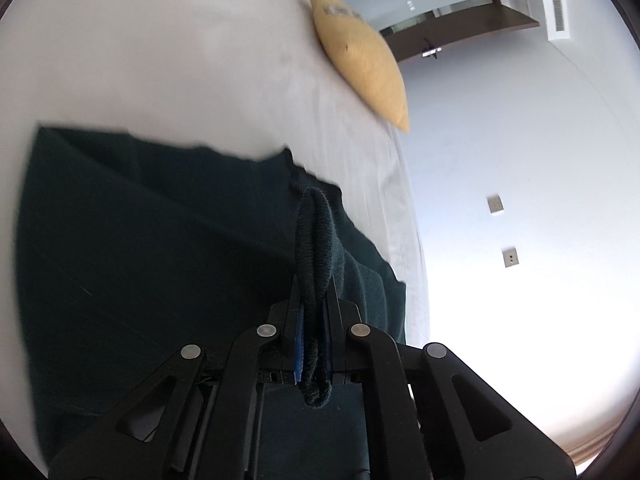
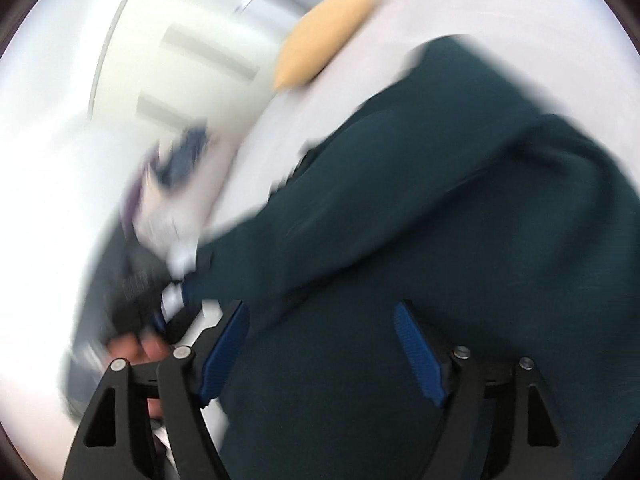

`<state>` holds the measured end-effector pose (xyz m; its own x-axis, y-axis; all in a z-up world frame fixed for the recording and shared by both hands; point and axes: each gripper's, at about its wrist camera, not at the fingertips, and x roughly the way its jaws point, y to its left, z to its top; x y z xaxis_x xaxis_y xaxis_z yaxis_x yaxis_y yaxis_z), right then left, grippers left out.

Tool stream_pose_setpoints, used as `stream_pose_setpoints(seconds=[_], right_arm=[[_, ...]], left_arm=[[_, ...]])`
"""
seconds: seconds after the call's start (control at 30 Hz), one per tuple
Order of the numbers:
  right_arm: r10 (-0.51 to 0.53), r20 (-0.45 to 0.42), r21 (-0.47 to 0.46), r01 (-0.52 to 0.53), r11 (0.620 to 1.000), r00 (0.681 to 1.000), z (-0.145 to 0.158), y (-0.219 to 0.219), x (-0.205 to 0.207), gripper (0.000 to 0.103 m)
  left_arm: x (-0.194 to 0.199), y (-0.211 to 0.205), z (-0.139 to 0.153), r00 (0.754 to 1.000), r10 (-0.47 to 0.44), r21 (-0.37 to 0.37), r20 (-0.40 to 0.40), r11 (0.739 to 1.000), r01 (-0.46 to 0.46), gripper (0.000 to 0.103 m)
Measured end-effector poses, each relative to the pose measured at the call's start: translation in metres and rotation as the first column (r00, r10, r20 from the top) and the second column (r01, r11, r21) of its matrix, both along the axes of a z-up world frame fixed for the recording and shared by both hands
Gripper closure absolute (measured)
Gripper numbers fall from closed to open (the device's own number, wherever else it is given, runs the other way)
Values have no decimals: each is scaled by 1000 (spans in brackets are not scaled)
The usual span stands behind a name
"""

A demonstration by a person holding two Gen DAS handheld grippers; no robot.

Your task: Fold small clothes

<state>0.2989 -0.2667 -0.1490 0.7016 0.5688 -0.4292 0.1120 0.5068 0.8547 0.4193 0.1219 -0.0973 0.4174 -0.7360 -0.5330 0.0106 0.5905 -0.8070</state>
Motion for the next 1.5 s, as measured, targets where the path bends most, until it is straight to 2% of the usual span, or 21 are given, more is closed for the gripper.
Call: stream_pose_setpoints(seconds=[0.07, 0.1, 0.17, 0.27, 0.33, 0.5, 0.57, 0.7, 0.83, 0.9, 1.2, 1.3, 1.4, 1.5], right_arm=[[-87, -9, 112, 87, 990, 996, -7, -25, -5, 25], [-108, -9, 139, 108, 984, 994, -8, -31, -6, 25], [-137, -12, 142, 138, 980, 990, -6, -36, -5, 25], [-112, -25, 131, 114, 985, 993, -6, -28, 0, 24], [-122, -25, 171, 125, 977, 992, -8, -29, 5, 24], [-220, -64, 381, 227, 896, 973, -28, -57, 20, 24], [-230, -68, 416, 237, 878, 971, -28, -61, 26, 22], [-218, -66, 394, 226, 891, 974, -23, -53, 36, 19], [-262, -70, 390, 268, 881, 963, -22, -62, 39, 20], [-285, -69, 385, 289, 877, 956, -22, -72, 35, 21], [-272, -70, 393, 277, 877, 960, -35, -82, 36, 33], [-257, -69, 414, 262, 872, 964, -38, -82, 32, 38], [-245, -78, 404, 256, 878, 966, -31, -82, 20, 37], [-254, -83, 399, 265, 878, 964, -23, -88, 3, 32]], left_arm=[[1, 8, 0, 1000, 11, 11, 5, 1000, -11, 98], [1, 12, -1, 1000, 19, 14, 5, 1000, -19, 98], [2, 16, -6, 1000, 25, 30, -1, 999, -25, 98], [0, 17, -20, 1000, 23, 44, -20, 999, -22, 98], [-3, 21, -29, 999, 23, 49, -35, 999, -21, 98], [-11, 24, -54, 998, 11, 49, -64, 999, -8, 97], [-11, 30, -62, 997, 24, 16, -77, 1000, -23, 97], [-12, 33, -68, 997, 23, 24, -76, 999, -22, 97], [-14, 36, -68, 997, 19, 36, -72, 999, -16, 97], [-17, 37, -68, 997, 14, 38, -71, 999, -11, 97], [-12, 26, -68, 998, 6, 54, -64, 999, -2, 97], [-12, 27, -72, 997, 10, 35, -71, 999, -8, 97], [-12, 23, -70, 998, 11, 52, -66, 999, -8, 97], [-13, 20, -68, 998, 9, 73, -56, 997, -5, 96]])
